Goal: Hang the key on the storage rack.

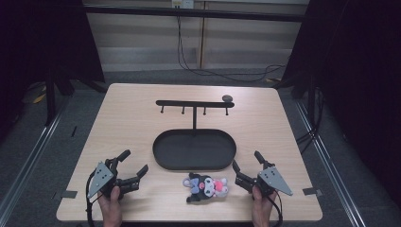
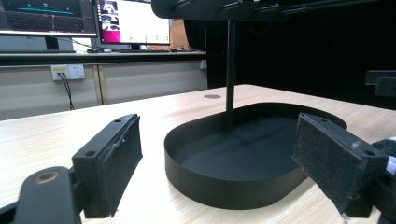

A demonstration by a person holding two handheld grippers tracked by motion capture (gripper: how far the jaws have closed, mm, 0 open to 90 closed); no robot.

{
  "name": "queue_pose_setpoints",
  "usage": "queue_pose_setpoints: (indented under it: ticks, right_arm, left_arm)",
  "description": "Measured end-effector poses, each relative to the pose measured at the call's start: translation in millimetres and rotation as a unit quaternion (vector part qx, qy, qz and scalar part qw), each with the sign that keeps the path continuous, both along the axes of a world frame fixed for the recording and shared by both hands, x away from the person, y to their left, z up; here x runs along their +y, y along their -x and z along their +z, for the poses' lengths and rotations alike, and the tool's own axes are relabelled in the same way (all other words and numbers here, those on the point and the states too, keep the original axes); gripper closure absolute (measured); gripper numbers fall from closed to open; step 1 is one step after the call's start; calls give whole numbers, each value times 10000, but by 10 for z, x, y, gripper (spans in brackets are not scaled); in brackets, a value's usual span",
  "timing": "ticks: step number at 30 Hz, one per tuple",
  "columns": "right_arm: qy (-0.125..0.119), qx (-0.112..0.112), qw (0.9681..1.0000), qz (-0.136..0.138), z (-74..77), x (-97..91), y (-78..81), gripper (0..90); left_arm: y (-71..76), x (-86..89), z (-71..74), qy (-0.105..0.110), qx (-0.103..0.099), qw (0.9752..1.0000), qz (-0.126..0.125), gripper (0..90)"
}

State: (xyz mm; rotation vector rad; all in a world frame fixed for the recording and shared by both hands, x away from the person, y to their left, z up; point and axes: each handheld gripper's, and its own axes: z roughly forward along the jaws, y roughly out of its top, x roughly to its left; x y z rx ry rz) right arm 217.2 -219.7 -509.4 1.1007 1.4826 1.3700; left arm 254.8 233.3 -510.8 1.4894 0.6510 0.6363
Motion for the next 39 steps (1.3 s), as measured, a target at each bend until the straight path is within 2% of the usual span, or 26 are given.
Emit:
queue_pose_setpoints:
  ticks: [3, 5, 10, 15, 17, 18, 19, 21, 22, 25, 26, 27, 28, 30, 31, 33, 34, 35, 36, 37, 38, 39]
  right_arm:
    - [45, 33, 10000, -45, 3, 12, -4, 136]
    - [-30, 156, 9999, 31, 9, -3, -2, 136]
    - [-65, 171, 9998, 111, 9, -9, -2, 134]
    - [-108, 208, 9997, 25, 12, -8, -9, 145]
    - [-129, 303, 9994, 51, 16, -10, -25, 150]
    - [-185, 353, 9992, 89, 18, -9, -32, 211]
    - [-165, 351, 9990, 232, 18, -5, -32, 229]
    - [-147, 364, 9989, 247, 19, 3, -30, 221]
    - [-160, 449, 9984, 289, 25, 18, -31, 212]
    - [-173, 529, 9977, 389, 62, 25, -20, 244]
    - [-146, 564, 9973, 451, 87, 31, -9, 291]
    - [-116, 608, 9965, 569, 118, 34, 3, 345]
    - [-94, 691, 9952, 684, 152, 37, 17, 352]
    - [-62, 733, 9946, 739, 181, 44, 25, 353]
    - [-40, 809, 9927, 897, 227, 57, 36, 397]
    - [0, 893, 9912, 976, 261, 68, 39, 417]
    - [-32, 1058, 9887, 1064, 284, 77, 35, 441]
    - [-52, 1281, 9845, 1196, 310, 86, 22, 465]
    - [-52, 1281, 9845, 1196, 310, 86, 22, 465]
    - [119, 1343, 9816, 1349, 360, 119, 18, 478]
    - [119, 1343, 9816, 1349, 360, 119, 18, 478]
    - [91, 1327, 9797, 1503, 400, 155, 12, 467]
  left_arm:
    - [0, 0, 0, 0, 1, 10000, 0, 153]
    - [0, 0, 0, -1, 1, 10000, 0, 152]
    - [0, 0, 0, 2, 2, 10000, 1, 152]
    - [-1, 0, 1, -4, 2, 10000, -4, 152]
    - [-2, 3, 2, -20, -3, 10000, -12, 153]
    - [-2, 0, 1, -4, 2, 10000, -8, 152]
    - [-1, 3, 2, -12, 8, 10000, -9, 153]
    - [-1, 2, 2, -10, 9, 10000, -15, 153]
    - [-1, 2, 3, -10, 10, 10000, -12, 152]
    - [-1, 2, 2, -5, 6, 10000, -10, 152]
    - [-1, 2, 2, -8, 8, 10000, -11, 153]
    - [-1, 2, 2, -6, 9, 10000, -10, 152]
    - [-1, 2, 2, -8, 7, 10000, -11, 152]
    - [-1, 2, 2, -5, 7, 10000, -12, 152]
    - [-1, 2, 2, -7, 7, 10000, -11, 152]
    - [-1, 3, 2, -8, 9, 10000, -12, 152]
    - [-2, 2, 2, -5, 7, 10000, -12, 152]
    - [-2, 2, 2, -8, 8, 10000, -12, 152]
    - [-2, 3, 2, -11, 8, 10000, -14, 152]
    - [-2, 2, 2, -6, 6, 10000, -11, 152]
    - [-2, 2, 2, -10, 8, 10000, -15, 152]
    - [-1, 2, 2, -8, 9, 10000, -11, 152]
